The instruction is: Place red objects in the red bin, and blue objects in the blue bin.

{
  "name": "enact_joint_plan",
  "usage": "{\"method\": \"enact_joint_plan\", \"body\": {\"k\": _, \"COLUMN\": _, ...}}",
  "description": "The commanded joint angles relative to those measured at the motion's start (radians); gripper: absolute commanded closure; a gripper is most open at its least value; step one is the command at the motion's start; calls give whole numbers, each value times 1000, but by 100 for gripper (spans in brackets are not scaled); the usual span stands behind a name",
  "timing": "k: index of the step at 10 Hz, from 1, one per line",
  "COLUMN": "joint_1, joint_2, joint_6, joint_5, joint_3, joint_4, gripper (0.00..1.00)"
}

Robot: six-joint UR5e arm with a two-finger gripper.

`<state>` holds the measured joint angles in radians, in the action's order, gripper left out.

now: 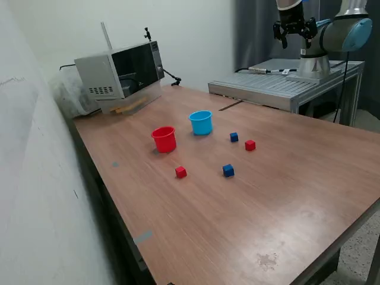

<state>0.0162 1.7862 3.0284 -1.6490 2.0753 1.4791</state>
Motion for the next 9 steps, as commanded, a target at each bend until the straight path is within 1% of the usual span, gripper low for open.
{"method": "enact_joint_plan", "body": {"k": 1, "joint_1": -1, "joint_2": 2, "joint_6": 4, "joint_5": 2, "joint_3": 2, "joint_4": 3, "gripper": 0}}
{"method": "enact_joint_plan", "body": {"k": 2, "joint_1": -1, "joint_2": 2, "joint_6": 32, "joint_5": 0, "joint_3": -6, "joint_4": 4, "gripper": 0}}
{"method": "enact_joint_plan", "body": {"k": 4, "joint_1": 1, "joint_2": -2, "joint_6": 46, "joint_5": 2, "joint_3": -29, "joint_4": 4, "gripper": 0}}
{"method": "enact_joint_plan", "body": {"k": 5, "joint_1": 1, "joint_2": -4, "joint_6": 46, "joint_5": 8, "joint_3": -61, "joint_4": 3, "gripper": 0}}
{"method": "enact_joint_plan", "body": {"k": 6, "joint_1": 1, "joint_2": -5, "joint_6": 46, "joint_5": 9, "joint_3": -122, "joint_4": 1, "gripper": 0}}
{"method": "enact_joint_plan", "body": {"k": 9, "joint_1": 5, "joint_2": -17, "joint_6": 44, "joint_5": 8, "joint_3": -254, "joint_4": 1, "gripper": 0}}
